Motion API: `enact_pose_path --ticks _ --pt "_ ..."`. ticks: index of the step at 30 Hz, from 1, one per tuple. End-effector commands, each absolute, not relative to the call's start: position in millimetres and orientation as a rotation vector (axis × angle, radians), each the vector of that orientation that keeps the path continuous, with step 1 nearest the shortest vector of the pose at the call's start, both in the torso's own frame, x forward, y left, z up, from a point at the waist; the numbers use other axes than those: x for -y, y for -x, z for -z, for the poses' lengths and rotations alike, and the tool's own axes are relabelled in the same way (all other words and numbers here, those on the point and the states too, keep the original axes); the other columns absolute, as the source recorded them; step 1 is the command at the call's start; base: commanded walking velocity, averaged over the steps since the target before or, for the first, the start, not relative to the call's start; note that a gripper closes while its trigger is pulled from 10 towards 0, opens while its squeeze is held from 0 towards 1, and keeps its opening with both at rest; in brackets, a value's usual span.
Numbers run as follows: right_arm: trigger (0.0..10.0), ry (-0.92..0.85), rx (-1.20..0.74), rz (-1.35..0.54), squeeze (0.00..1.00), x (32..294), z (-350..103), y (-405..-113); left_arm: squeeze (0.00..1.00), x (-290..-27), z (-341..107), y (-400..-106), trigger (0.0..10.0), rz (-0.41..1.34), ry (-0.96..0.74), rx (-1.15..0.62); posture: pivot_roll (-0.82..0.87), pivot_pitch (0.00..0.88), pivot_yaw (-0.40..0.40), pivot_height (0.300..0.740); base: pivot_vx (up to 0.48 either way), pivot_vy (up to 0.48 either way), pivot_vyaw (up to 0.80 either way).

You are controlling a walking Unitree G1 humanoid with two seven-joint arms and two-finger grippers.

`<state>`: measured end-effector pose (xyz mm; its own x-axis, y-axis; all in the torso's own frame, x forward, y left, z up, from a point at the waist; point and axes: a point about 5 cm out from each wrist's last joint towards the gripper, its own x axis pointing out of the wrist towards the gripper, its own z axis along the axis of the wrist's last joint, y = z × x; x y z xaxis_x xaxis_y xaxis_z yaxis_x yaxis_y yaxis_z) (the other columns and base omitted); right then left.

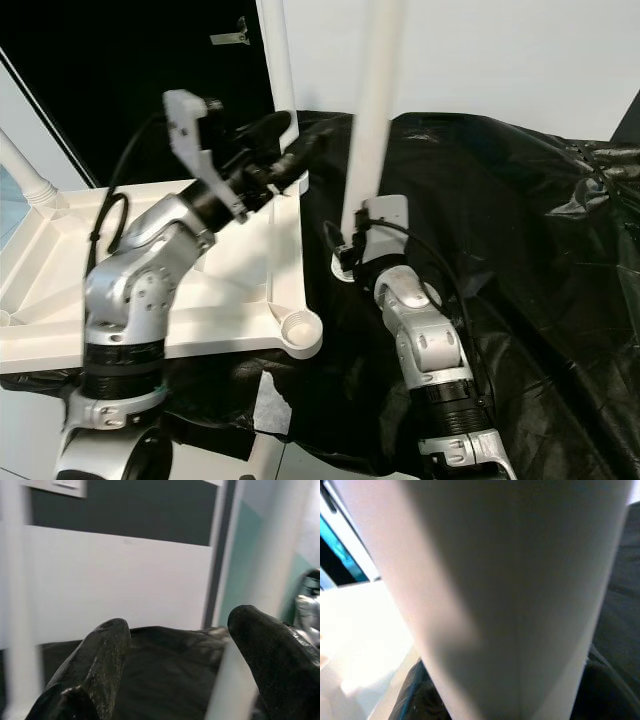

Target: Building children table

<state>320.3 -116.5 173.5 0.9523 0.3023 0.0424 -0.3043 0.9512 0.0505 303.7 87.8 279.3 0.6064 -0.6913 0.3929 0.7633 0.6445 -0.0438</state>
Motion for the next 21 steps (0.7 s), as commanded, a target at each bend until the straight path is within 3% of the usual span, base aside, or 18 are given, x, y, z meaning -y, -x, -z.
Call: enact_pose_path --ticks 1,8,15,21 --pt "10.0 -0.067 0.066 -0.329 0.0 113.7 -182.5 -320.0 0.0 -93.9 -274.7 -302.8 10.0 0.825 0.174 0.352 0.02 0.0 0.043 0.74 0.0 0.0 0.0" --pt "10.0 0.006 0.098 -0.318 0.0 116.6 -179.2 -317.9 0.0 -104.2 -258.9 -303.8 10.0 0.776 0.102 0.316 0.02 0.0 0.044 0.74 0.0 0.0 0.0" --pt "10.0 0.065 0.092 -0.32 0.0 118.2 -170.0 -314.2 0.0 -121.7 -216.3 -294.2 10.0 0.76 -0.125 0.211 0.02 0.0 0.039 0.74 0.0 0.0 0.0" --pt "10.0 0.074 0.072 -0.322 0.0 121.8 -166.1 -312.6 0.0 -136.0 -202.3 -292.9 10.0 0.744 -0.142 0.135 0.03 0.0 0.036 0.74 0.0 0.0 0.0"
